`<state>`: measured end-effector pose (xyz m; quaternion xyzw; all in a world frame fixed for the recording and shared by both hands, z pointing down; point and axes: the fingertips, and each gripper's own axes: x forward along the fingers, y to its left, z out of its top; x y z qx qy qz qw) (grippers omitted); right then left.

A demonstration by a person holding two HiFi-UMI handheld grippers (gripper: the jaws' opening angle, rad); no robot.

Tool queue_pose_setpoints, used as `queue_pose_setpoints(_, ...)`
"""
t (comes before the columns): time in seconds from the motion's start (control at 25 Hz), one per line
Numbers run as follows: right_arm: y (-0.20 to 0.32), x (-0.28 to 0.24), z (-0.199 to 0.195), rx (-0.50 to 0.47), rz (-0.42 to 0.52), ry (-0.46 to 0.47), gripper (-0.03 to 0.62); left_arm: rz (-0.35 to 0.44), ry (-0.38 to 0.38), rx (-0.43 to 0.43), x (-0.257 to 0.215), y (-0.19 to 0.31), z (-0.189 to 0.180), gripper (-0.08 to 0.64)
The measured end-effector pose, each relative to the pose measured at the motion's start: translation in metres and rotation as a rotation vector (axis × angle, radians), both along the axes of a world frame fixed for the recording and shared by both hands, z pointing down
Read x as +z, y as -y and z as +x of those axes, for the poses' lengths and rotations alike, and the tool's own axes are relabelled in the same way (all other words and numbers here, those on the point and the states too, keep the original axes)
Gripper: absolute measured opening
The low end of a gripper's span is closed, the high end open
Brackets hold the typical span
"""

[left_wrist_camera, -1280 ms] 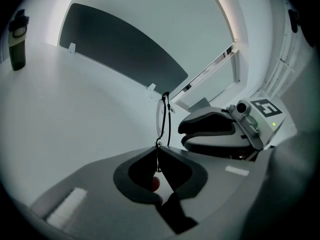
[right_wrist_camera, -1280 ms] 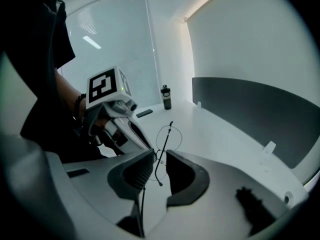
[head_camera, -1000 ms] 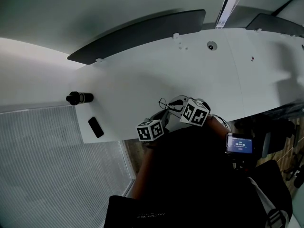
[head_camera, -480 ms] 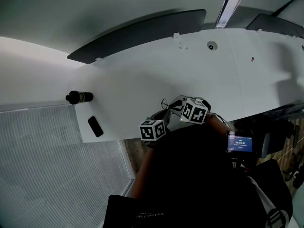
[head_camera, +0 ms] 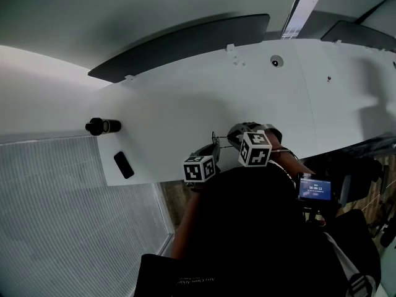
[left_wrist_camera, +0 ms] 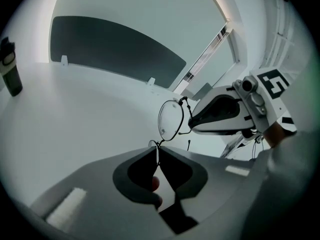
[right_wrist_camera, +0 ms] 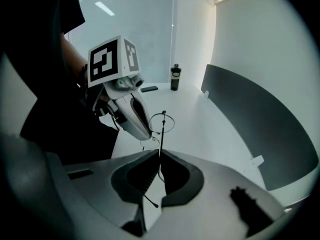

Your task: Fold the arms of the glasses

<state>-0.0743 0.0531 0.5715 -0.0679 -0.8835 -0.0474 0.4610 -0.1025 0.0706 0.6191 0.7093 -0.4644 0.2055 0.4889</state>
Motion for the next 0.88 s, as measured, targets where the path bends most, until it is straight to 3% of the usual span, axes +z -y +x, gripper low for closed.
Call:
queue_pose_setpoints(0.24, 0.007, -0.007, 0.006, 0.011, 0.081, -0.038, 0.018, 0.078, 0.275, 0.11, 0.001, 0.005, -0.021, 0.028)
queue_pose_setpoints(0.32, 0.01, -0.01, 0.007, 0.019, 0.109, -0.038, 0.017, 0.092, 0.311, 0.13, 0.0, 0.007, -0.025, 0.026)
queue_pose_setpoints(0.52, 0.013, -0.009, 0.003, -0.025, 0.18, -0.043, 0.017, -0.037, 0.247, 0.2, 0.019, -0.011, -0.023, 0.025)
queue_pose_setpoints(0.72, 0.013, 0.019, -0.01, -0.12, 0.184, -0.069, 0.018, -0.239, 0.138, 0.286, 0.037, -0.014, -0.034, 0.025)
queue_pose_setpoints(0.88, 0.012, 0.03, -0.019, -0.094, 0.131, -0.027, 0.026, -0.372, 0.174, 0.423, 0.04, -0.007, -0.057, 0.025)
